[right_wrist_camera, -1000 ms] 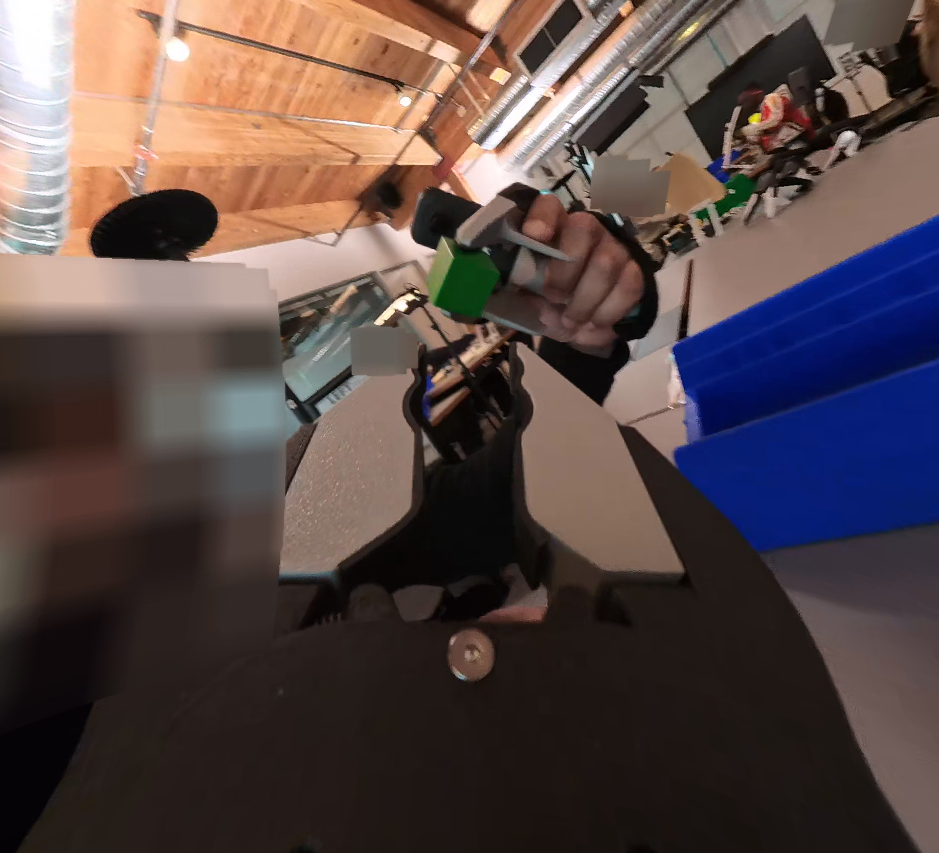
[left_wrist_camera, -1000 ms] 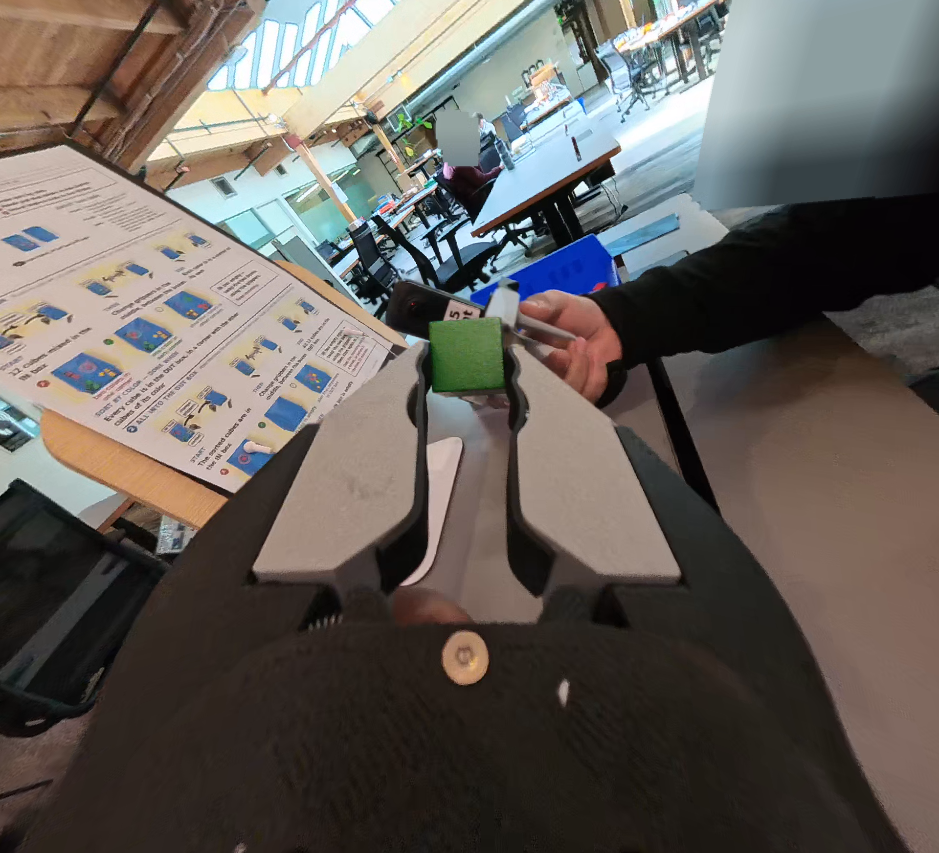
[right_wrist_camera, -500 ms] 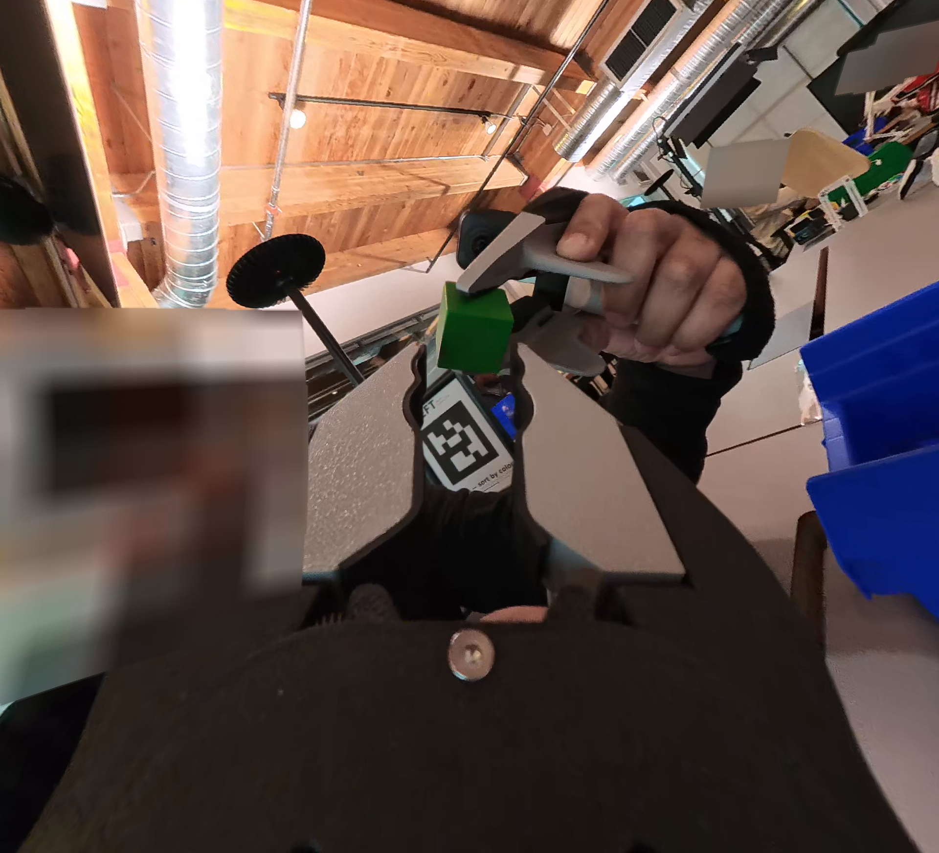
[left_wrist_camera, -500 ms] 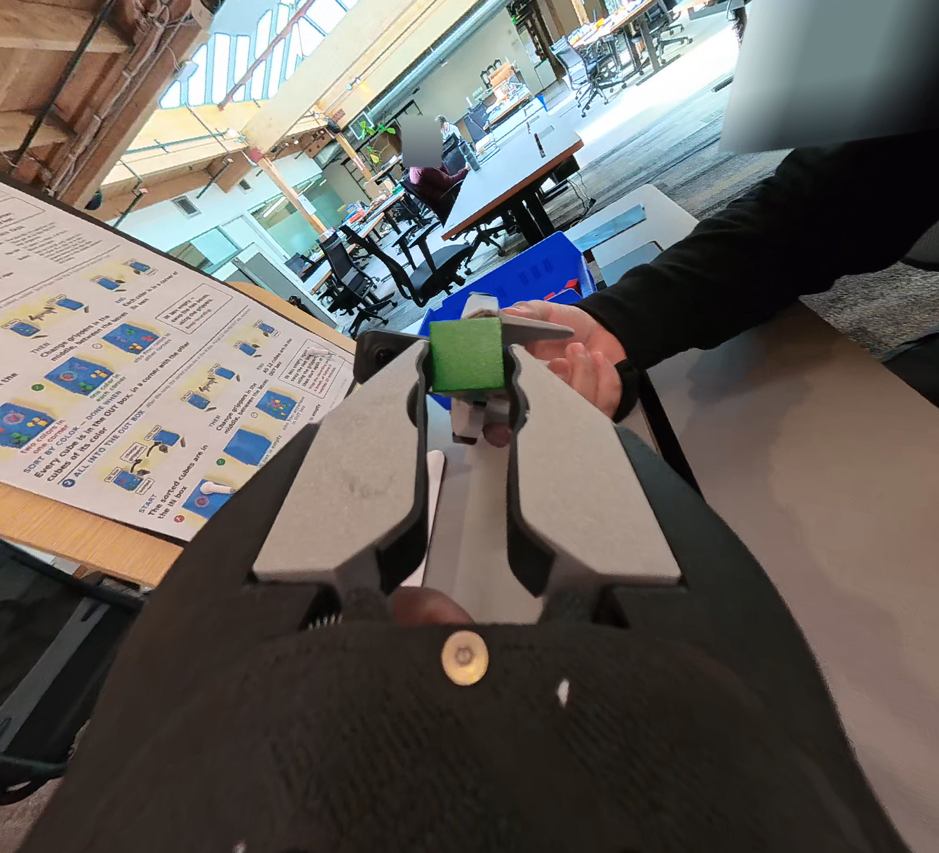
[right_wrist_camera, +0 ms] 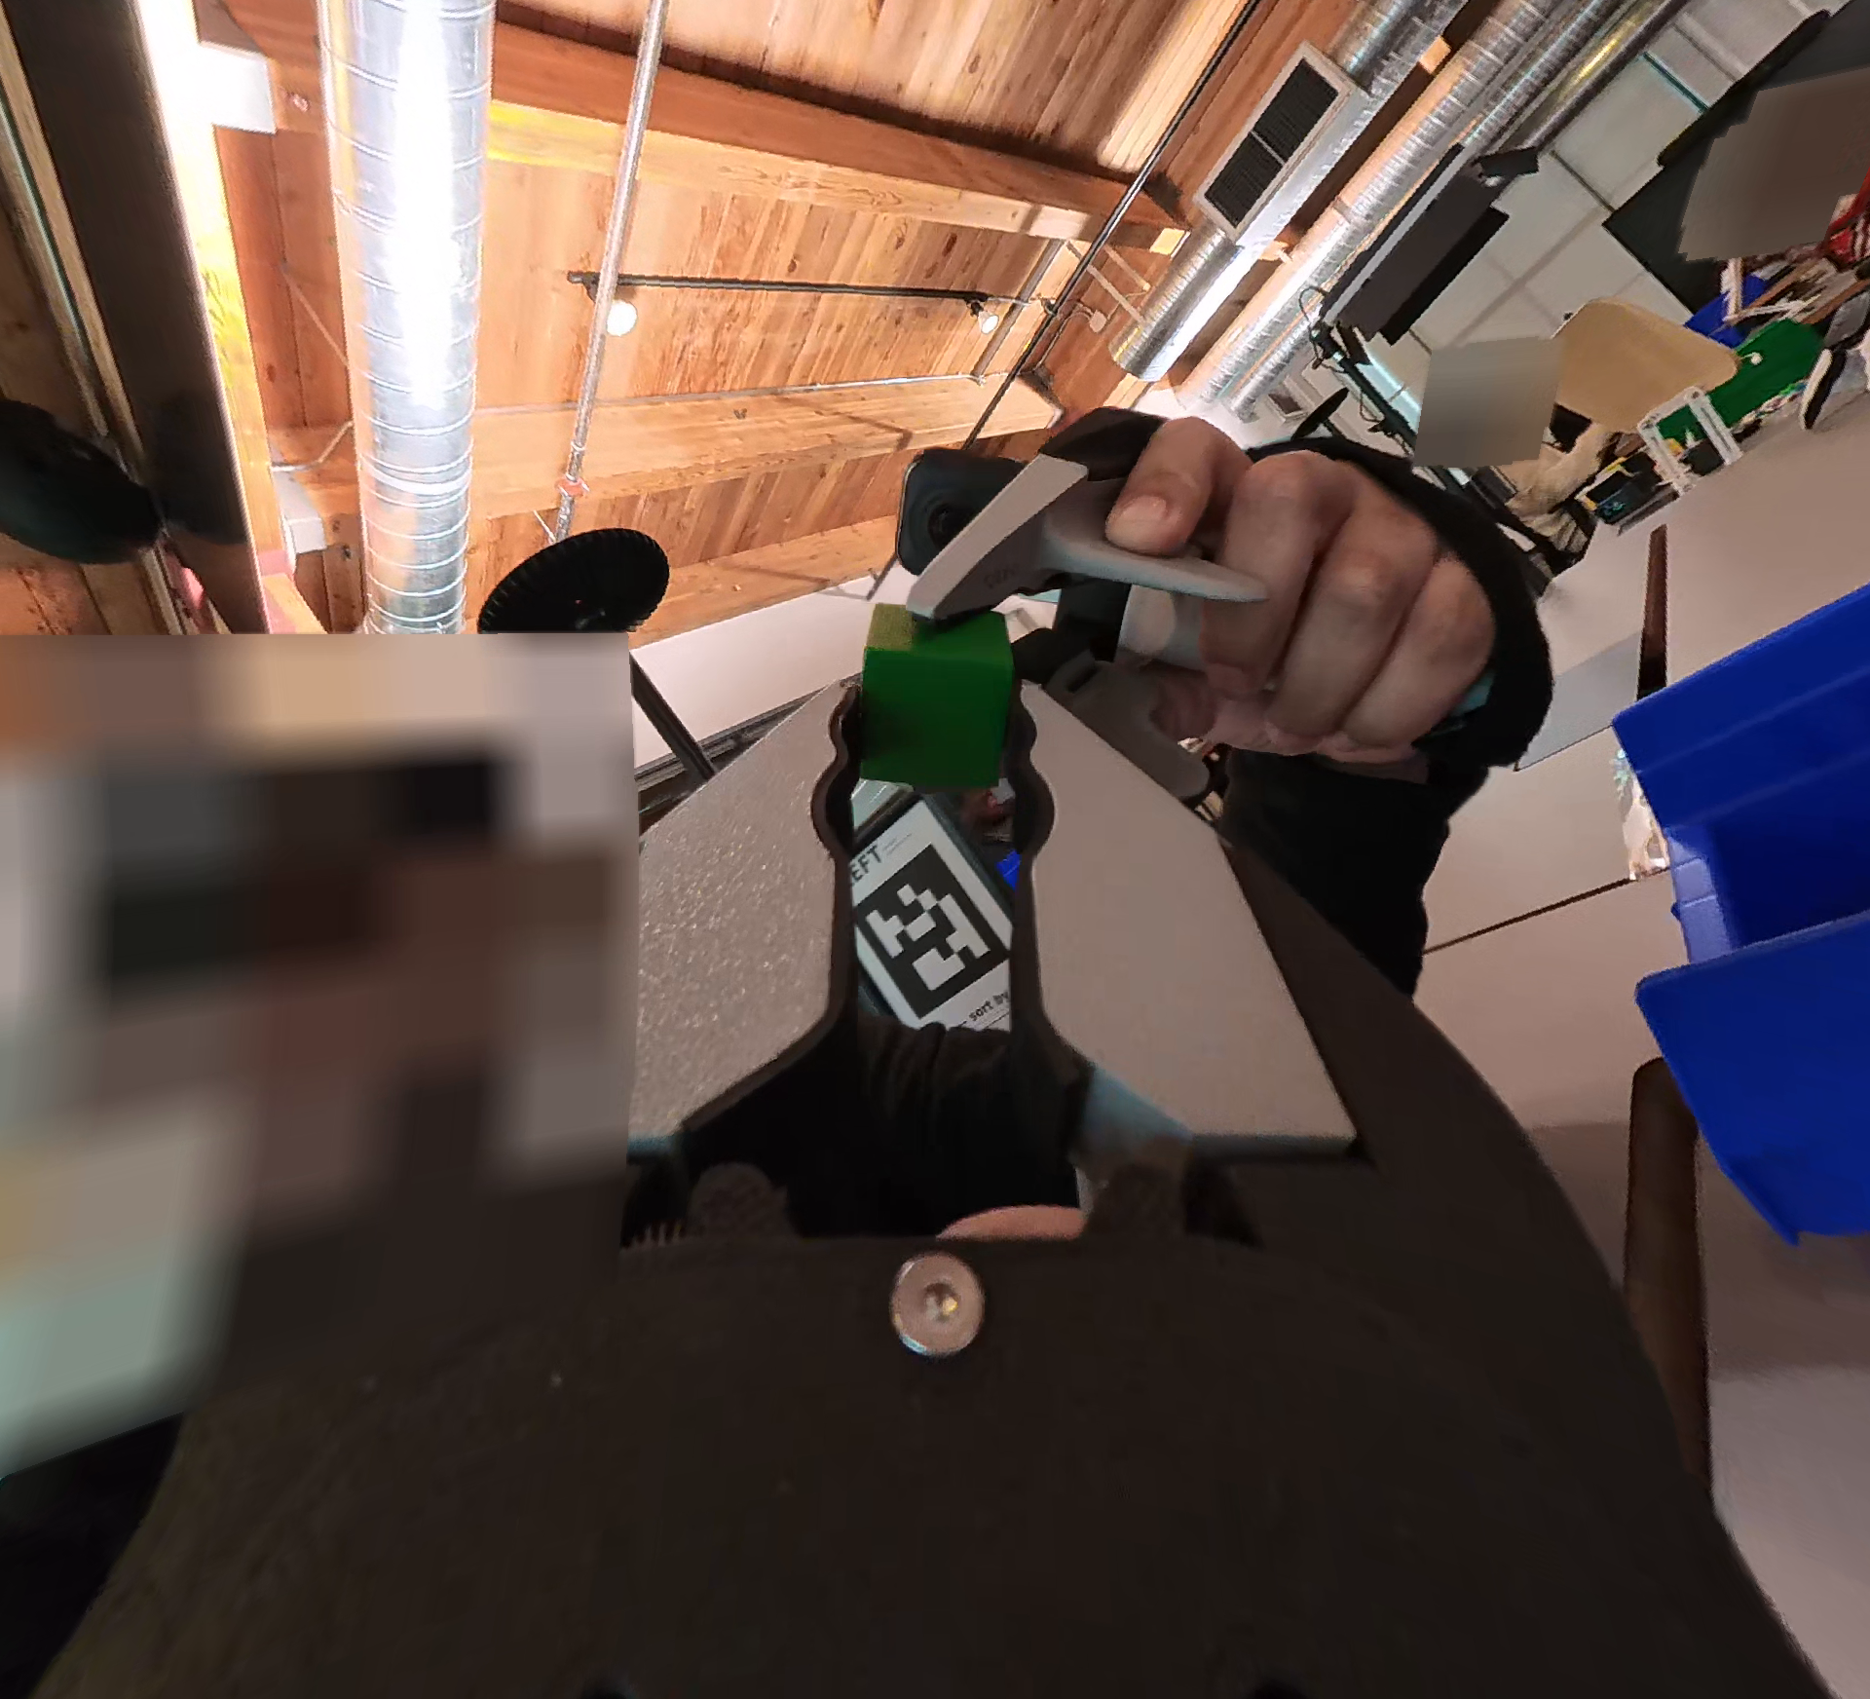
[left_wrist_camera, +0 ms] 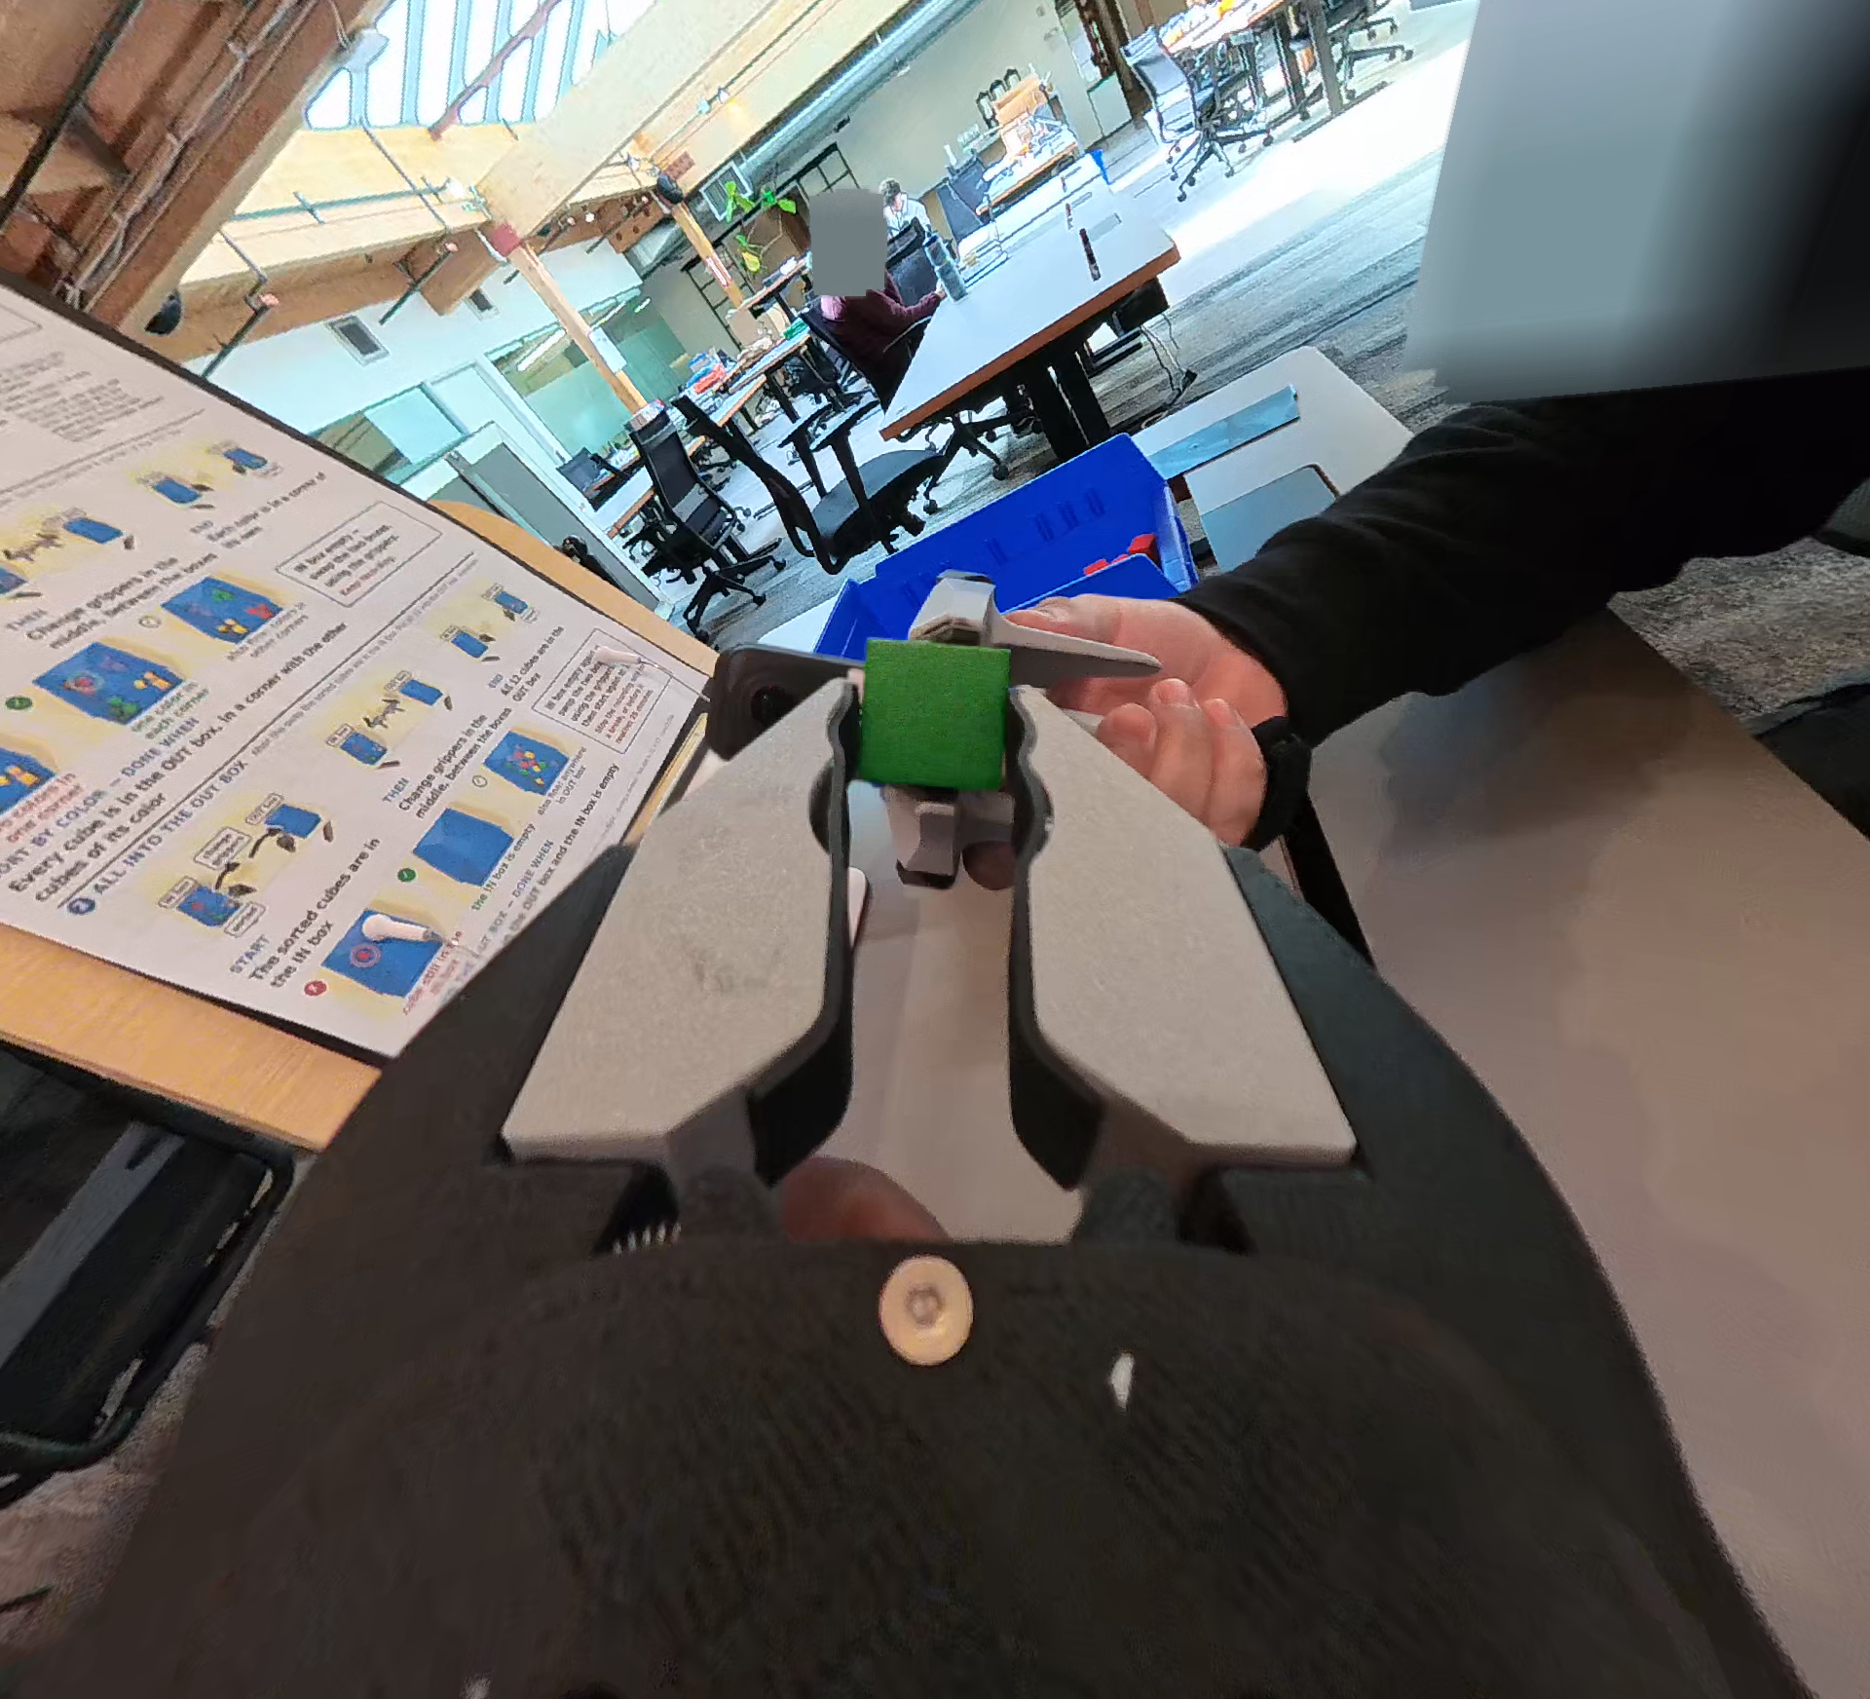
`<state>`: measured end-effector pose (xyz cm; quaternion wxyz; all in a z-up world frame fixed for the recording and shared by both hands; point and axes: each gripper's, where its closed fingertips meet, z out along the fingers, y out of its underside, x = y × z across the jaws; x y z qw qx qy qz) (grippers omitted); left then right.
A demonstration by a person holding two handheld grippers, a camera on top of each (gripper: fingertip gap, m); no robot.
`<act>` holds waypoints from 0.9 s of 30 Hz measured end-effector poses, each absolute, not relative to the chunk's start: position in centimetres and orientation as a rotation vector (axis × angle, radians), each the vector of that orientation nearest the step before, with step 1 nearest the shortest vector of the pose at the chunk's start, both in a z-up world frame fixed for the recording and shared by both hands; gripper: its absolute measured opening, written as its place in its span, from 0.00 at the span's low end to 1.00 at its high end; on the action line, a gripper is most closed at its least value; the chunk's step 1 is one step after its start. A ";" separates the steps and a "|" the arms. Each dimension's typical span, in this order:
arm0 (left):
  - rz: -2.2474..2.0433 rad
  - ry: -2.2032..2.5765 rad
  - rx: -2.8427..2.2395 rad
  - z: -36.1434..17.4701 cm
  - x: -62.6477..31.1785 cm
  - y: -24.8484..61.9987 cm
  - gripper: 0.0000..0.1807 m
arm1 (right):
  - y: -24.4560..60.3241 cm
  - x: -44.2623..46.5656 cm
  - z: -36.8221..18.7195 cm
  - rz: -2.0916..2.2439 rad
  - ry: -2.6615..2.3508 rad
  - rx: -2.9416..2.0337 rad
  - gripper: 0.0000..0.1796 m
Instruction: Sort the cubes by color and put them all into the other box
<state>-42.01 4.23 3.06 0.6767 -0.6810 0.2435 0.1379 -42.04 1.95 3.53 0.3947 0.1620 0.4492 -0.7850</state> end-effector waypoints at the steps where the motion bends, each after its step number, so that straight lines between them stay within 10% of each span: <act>1: 0.316 0.531 -1.528 3.2 -42.2 4.1 0.15 | 2.0 -42.2 3.5 -2.001 1.145 0.419 0.15; 10: 0.348 0.224 -1.621 3.8 -46.3 2.5 0.25 | 4.6 -44.8 4.3 -2.247 1.480 0.636 0.14; 27: 0.294 -0.311 -2.195 -13.7 -46.7 9.3 0.28 | 15.6 -45.5 9.7 -2.632 2.017 0.956 0.13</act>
